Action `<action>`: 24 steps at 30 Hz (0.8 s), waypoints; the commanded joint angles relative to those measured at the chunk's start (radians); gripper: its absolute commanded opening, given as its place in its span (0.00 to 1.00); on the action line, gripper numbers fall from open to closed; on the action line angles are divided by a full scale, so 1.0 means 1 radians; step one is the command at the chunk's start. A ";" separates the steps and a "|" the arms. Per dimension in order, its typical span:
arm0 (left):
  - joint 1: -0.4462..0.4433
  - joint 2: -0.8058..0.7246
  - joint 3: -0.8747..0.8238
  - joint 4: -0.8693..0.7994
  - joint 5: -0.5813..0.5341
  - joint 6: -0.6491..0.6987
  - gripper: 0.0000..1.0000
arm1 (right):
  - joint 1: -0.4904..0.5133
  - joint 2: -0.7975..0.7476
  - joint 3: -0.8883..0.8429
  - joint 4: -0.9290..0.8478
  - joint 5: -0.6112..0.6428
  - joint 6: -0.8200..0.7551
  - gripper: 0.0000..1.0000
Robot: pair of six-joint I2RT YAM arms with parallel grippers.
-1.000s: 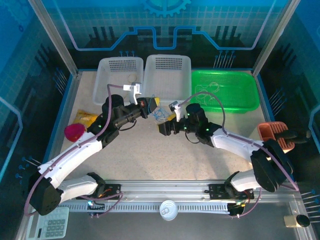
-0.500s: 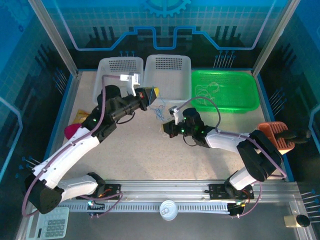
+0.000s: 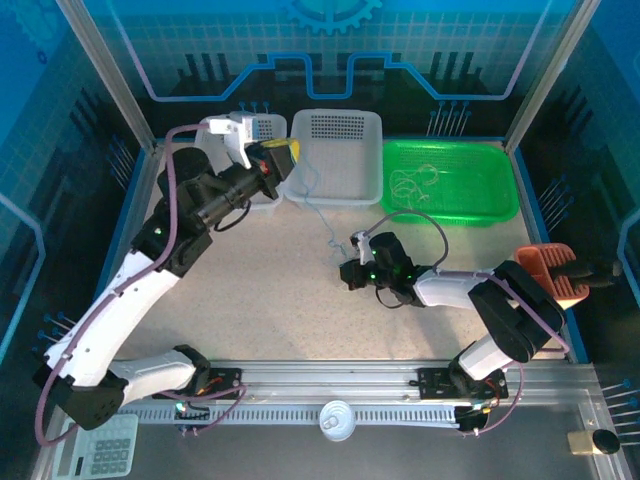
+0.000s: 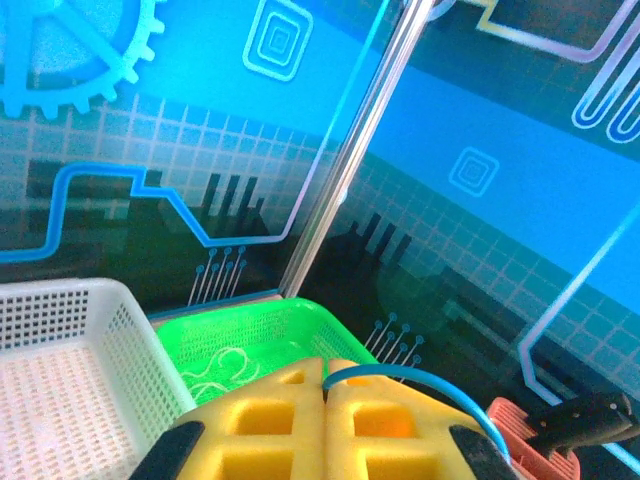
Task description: Untangle the cables
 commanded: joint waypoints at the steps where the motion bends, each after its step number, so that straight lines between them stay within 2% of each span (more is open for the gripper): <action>1: 0.010 0.007 0.093 -0.006 -0.014 0.054 0.00 | -0.006 -0.013 -0.022 -0.005 0.024 0.011 0.00; 15: 0.017 0.018 0.149 -0.020 0.002 0.054 0.00 | -0.001 -0.032 -0.036 -0.048 0.043 0.014 0.00; 16: 0.017 0.018 0.147 -0.021 0.005 0.053 0.00 | 0.001 -0.040 -0.032 -0.058 0.042 0.015 0.05; 20: 0.017 0.007 0.105 -0.011 0.008 0.037 0.00 | 0.014 -0.101 0.006 -0.157 0.048 -0.002 0.43; 24: 0.018 -0.009 0.044 0.009 0.005 0.020 0.00 | 0.028 -0.185 0.055 -0.284 0.063 -0.032 0.64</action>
